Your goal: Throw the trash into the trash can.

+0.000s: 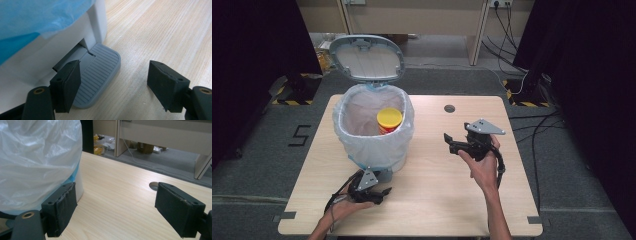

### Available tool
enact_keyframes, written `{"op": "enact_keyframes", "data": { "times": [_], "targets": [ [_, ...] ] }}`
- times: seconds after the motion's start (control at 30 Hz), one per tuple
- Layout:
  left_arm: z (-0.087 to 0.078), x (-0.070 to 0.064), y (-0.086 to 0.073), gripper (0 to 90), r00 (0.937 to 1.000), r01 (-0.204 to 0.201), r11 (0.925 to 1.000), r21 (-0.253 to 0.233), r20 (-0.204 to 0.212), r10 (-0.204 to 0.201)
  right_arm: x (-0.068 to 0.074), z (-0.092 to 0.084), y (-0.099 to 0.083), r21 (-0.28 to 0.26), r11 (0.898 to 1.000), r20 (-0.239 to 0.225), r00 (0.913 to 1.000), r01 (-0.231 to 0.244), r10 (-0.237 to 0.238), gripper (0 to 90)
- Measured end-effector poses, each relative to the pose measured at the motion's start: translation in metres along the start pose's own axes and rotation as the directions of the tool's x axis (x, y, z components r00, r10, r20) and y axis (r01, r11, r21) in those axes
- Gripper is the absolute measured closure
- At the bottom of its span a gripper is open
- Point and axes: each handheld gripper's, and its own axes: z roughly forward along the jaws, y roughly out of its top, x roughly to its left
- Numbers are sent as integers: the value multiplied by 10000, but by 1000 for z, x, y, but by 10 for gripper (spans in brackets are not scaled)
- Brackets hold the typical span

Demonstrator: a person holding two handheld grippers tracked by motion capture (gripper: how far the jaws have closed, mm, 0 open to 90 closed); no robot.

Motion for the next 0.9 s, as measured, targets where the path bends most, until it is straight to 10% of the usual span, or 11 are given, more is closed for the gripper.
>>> {"op": "enact_keyframes", "data": {
  "times": [0.9],
  "targets": [
    [0, 0, 0, 265, 10000, 51, 10000, -72, 9, -50, 13, 6, -60, 783, 9969, -8, 9999, -99, 100, 176]
  ]
}}
